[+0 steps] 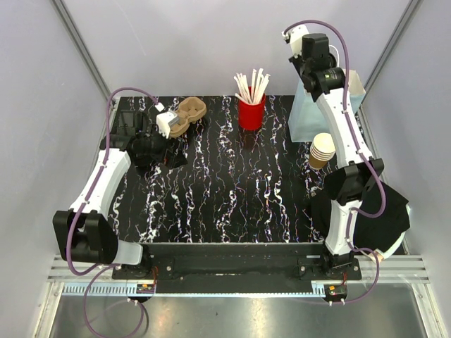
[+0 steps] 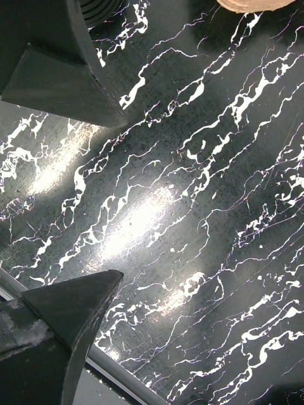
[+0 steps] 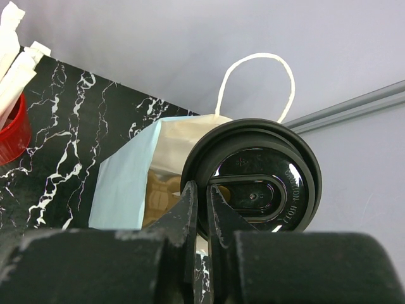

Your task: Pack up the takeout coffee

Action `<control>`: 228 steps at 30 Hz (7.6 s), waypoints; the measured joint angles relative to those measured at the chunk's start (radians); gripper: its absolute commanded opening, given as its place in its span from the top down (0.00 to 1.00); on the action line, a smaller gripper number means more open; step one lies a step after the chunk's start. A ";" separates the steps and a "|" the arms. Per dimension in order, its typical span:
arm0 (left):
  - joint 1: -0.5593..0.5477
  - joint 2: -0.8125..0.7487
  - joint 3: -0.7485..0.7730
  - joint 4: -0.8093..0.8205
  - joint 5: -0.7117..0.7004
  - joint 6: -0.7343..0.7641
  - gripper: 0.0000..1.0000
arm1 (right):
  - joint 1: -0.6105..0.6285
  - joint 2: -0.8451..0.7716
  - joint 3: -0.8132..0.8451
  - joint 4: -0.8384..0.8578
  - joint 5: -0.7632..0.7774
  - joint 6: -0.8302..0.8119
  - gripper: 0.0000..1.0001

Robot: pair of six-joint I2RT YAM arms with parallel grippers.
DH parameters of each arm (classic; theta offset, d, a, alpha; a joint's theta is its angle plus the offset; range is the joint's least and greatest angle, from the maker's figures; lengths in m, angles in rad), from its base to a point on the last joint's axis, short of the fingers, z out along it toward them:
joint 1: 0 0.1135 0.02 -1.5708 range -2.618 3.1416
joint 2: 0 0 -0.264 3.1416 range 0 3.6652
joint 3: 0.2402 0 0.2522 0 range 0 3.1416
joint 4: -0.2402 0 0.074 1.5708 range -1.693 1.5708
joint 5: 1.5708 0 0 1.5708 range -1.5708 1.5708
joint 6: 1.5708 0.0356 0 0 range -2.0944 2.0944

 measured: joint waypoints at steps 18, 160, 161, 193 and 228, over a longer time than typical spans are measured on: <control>0.004 0.000 -0.016 0.015 0.006 0.000 0.01 | 0.000 0.041 -0.104 -0.002 -0.097 0.012 1.00; 0.017 0.017 -0.032 0.037 0.014 -0.023 0.01 | 0.148 -0.031 0.011 -0.564 -0.573 0.238 1.00; 0.017 0.017 -0.032 0.037 0.014 -0.023 0.01 | 0.148 -0.031 0.000 -0.555 -0.573 0.236 1.00; 0.019 0.017 -0.047 0.044 0.015 -0.023 0.01 | 0.123 -0.097 -0.365 -0.307 -0.576 0.206 1.00; 0.021 0.017 -0.047 0.044 0.018 -0.023 0.01 | 0.112 -0.101 -0.480 -0.212 -0.604 0.205 1.00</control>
